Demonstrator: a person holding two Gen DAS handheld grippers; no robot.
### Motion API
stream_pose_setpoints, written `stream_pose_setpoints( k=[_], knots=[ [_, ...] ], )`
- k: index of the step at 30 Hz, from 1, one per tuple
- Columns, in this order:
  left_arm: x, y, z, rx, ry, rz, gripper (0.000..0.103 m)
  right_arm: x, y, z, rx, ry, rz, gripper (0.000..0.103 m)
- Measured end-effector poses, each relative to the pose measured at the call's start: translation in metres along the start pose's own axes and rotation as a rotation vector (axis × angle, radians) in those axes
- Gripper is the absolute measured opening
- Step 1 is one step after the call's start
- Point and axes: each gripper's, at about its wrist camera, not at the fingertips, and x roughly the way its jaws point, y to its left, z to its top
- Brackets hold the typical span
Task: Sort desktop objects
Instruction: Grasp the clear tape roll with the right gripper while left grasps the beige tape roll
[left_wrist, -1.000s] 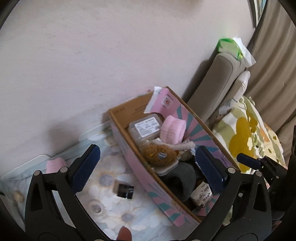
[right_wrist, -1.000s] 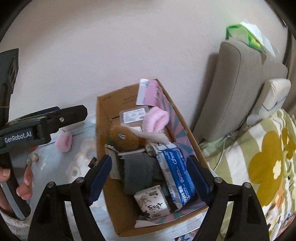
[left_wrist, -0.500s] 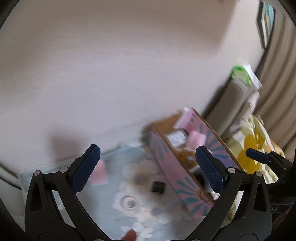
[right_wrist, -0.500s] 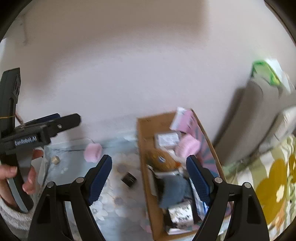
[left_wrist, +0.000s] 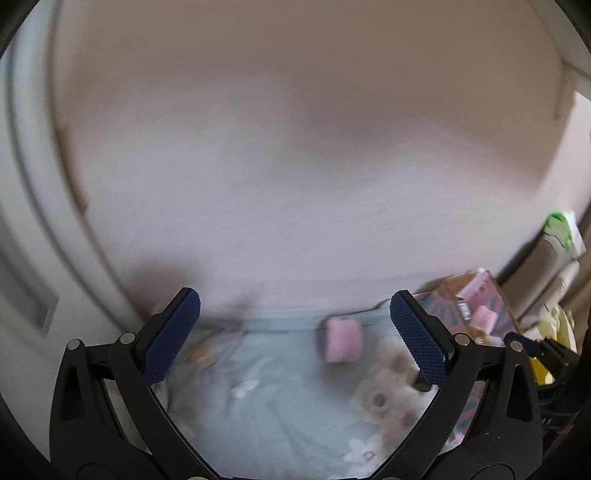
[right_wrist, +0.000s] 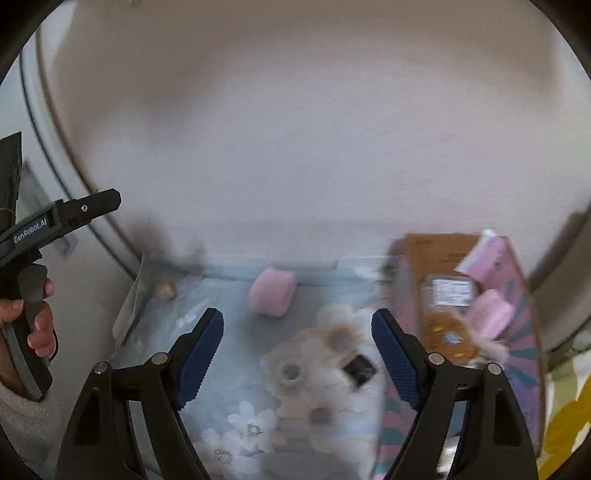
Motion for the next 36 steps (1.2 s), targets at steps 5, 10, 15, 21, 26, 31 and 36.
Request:
stream_pose_setpoints(
  k=[5,10,15,21,26,31,36],
  knots=[
    [0.022,0.034,-0.046,-0.138,0.059,0.067,0.101,0.032,0.015,-0.025,0.026,0.061,0.044,0.079],
    [0.056,0.036,-0.093,-0.158,0.071,0.171,0.099,0.067,0.020,-0.061,0.027,0.101,-0.008,0.079],
    [0.103,0.044,-0.118,-0.112,0.098,0.323,0.093,0.105,0.022,-0.099,0.030,0.152,-0.056,0.079],
    [0.138,0.060,-0.119,-0.116,0.090,0.368,0.092,0.123,0.025,-0.111,-0.016,0.140,-0.083,0.079],
    [0.154,0.078,-0.113,-0.167,0.097,0.406,0.084,0.136,0.024,-0.107,-0.029,0.118,-0.095,0.079],
    [0.168,0.091,-0.113,-0.188,0.145,0.400,0.065,0.137,0.024,-0.103,-0.056,0.086,-0.124,0.069],
    [0.170,0.093,-0.114,-0.175,0.147,0.390,0.040,0.135,0.021,-0.099,-0.062,0.063,-0.139,0.043]
  ],
)
